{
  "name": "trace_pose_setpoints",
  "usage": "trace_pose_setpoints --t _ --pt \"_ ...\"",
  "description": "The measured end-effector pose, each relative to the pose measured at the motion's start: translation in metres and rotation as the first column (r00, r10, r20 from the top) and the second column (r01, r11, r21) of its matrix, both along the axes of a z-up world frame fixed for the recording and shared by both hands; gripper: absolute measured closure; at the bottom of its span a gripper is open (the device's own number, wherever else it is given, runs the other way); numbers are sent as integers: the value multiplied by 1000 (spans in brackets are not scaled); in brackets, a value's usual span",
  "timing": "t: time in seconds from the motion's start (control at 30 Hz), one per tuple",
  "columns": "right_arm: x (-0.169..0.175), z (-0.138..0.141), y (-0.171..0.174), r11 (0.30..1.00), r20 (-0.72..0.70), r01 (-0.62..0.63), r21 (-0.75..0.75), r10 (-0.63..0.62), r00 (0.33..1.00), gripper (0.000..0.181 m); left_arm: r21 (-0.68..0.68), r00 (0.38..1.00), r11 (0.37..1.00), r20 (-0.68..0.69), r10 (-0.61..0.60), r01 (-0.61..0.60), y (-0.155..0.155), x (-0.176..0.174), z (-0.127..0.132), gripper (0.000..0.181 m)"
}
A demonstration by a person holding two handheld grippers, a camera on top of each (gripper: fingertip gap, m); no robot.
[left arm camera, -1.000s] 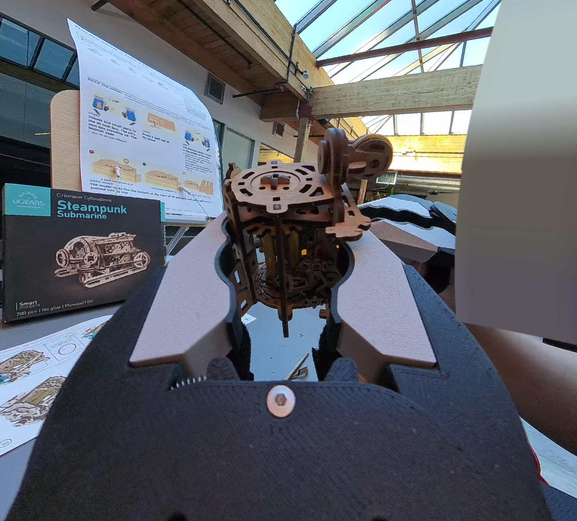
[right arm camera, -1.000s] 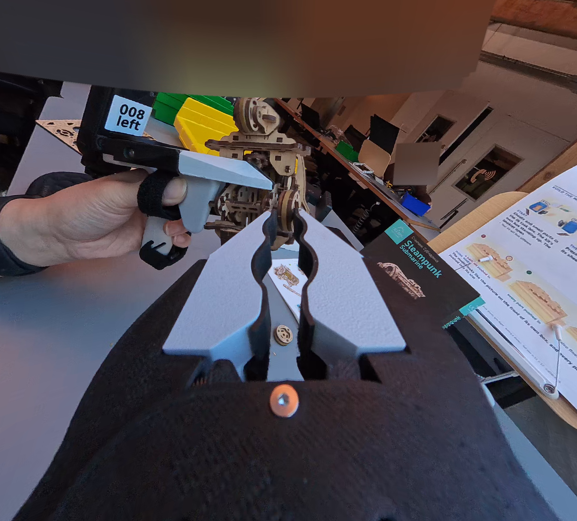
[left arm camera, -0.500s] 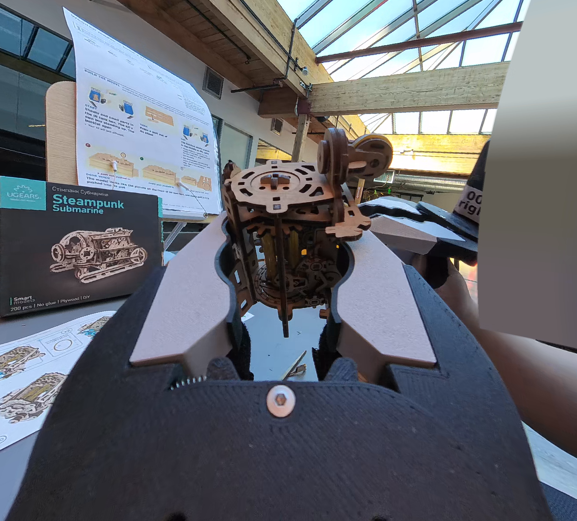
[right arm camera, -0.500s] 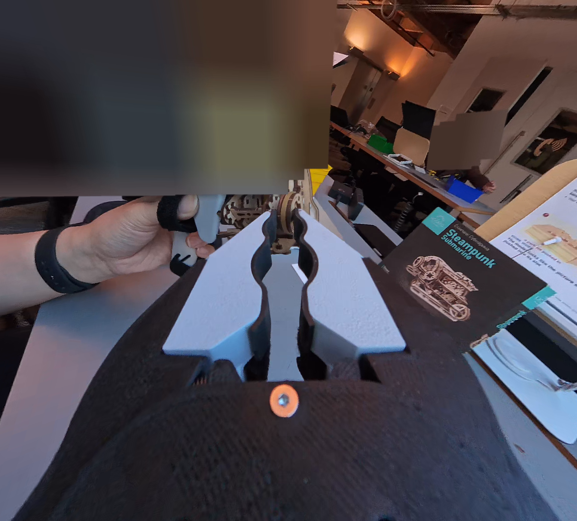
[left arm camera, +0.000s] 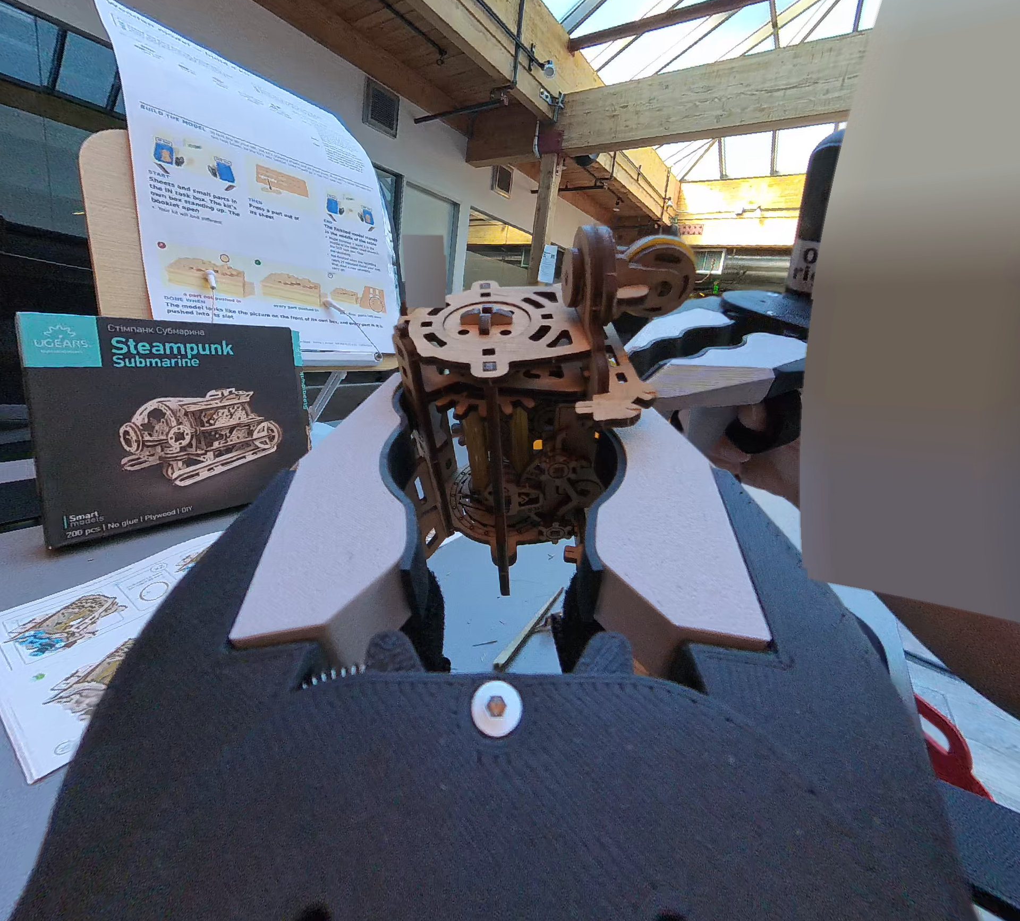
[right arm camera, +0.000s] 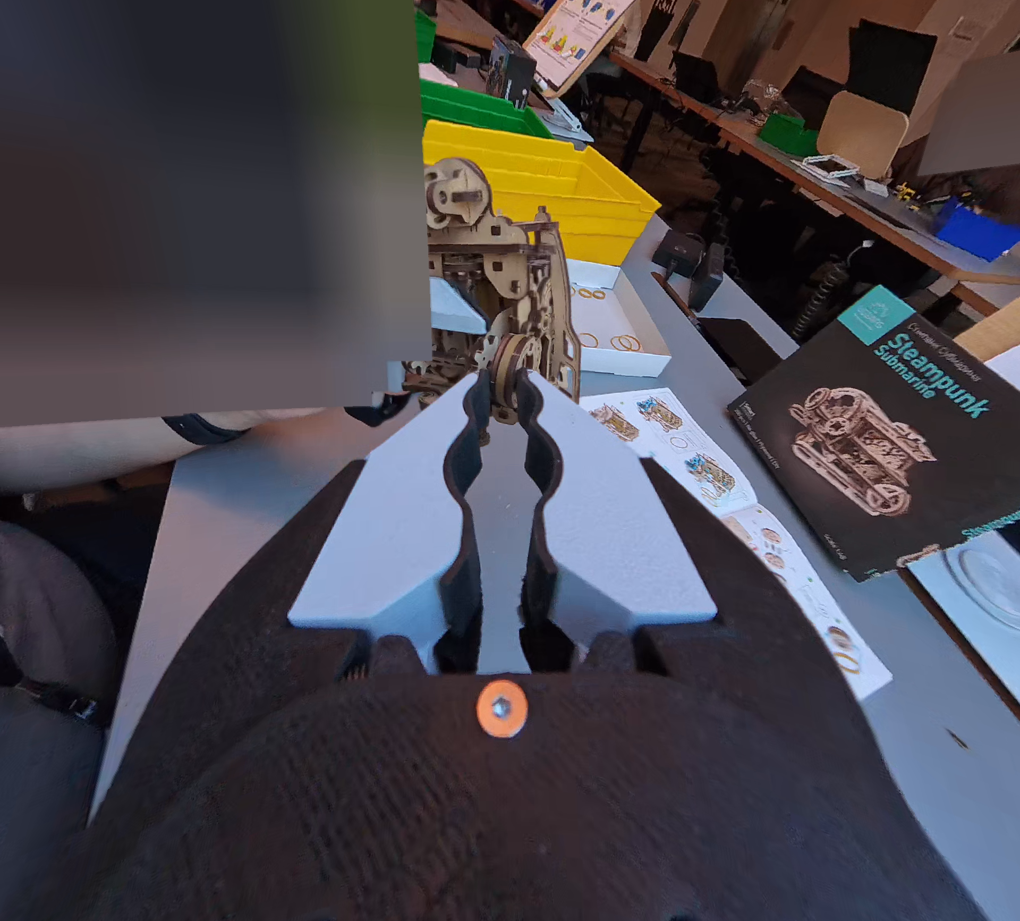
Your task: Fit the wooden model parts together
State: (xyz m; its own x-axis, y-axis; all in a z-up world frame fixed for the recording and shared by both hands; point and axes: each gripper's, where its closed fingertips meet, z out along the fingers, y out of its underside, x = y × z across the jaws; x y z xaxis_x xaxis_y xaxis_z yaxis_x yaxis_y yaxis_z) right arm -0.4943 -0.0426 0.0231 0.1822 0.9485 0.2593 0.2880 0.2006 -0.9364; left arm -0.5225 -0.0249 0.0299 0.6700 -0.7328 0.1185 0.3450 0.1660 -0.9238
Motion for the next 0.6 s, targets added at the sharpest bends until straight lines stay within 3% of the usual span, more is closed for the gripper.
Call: trace_pose_setpoints --t 0.1,0.27,0.6 --pt "1 -2 0 993 63 15 121 -23 998 173 -8 1000 1000 -13 -1 1 1 2 -2 118" --pt "0 -1 -4 983 65 -10 183 -2 998 173 -25 999 999 19 -42 43 -1 2 -2 118" --pt "4 -3 -6 993 64 -59 99 52 997 173 -18 998 998 16 -62 62 -3 6 -2 119"
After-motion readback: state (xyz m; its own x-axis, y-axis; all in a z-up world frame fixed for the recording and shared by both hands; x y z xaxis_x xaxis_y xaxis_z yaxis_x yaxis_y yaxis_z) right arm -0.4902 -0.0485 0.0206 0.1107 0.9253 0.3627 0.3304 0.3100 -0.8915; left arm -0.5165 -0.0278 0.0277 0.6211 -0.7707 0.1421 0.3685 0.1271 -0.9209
